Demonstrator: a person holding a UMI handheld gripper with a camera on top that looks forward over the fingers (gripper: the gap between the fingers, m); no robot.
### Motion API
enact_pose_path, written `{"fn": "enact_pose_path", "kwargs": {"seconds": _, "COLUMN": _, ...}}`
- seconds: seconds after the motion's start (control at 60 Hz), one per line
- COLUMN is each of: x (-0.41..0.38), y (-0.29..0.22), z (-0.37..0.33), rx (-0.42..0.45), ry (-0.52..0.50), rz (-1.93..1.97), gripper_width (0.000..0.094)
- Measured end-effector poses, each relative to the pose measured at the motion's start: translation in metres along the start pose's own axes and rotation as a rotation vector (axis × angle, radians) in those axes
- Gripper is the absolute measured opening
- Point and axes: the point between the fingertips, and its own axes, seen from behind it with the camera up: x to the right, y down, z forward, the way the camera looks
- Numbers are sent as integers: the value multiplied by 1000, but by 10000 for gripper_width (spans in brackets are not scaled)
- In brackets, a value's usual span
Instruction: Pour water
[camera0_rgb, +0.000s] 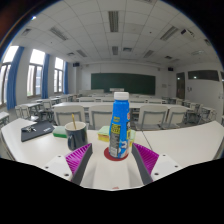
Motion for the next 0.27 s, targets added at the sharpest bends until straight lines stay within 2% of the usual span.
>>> {"fn": "enact_pose_path", "kwargs": {"seconds": 0.083, "x": -13, "y": 12, "z": -37, "rx": -6, "ry": -37, "rz": 61, "gripper_width": 854}}
{"fn": "enact_pose_path", "kwargs": {"seconds": 0.267, "x": -30, "y": 29, "z": -66, "rx": -12, "ry": -94, "rz": 111, "gripper_width": 851}}
